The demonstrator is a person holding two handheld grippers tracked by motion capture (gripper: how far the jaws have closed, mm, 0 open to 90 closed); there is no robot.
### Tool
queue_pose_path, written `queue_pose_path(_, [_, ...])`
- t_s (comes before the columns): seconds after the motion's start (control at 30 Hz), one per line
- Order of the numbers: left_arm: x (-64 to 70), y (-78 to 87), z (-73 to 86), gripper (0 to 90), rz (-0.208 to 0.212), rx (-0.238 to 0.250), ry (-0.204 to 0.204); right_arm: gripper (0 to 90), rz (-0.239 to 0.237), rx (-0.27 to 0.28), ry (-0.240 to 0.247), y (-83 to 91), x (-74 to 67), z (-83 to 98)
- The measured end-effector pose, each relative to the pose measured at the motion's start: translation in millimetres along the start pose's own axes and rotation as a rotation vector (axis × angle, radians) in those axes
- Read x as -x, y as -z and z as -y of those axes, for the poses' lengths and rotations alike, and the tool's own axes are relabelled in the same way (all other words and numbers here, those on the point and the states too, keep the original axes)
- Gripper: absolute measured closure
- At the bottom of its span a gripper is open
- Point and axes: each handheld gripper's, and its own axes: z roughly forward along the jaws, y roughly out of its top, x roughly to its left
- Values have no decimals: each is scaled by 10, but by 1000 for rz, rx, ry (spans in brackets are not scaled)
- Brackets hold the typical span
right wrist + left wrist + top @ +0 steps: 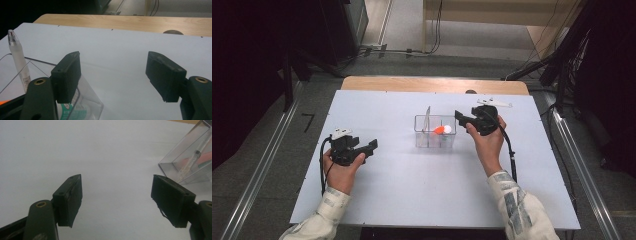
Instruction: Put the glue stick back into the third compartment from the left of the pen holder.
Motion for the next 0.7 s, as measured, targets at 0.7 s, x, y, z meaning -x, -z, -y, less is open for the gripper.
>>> queue_pose_path(0.7, [-7, 11, -2, 226, -12, -2, 5, 217, 77, -26, 24, 379, 396, 268])
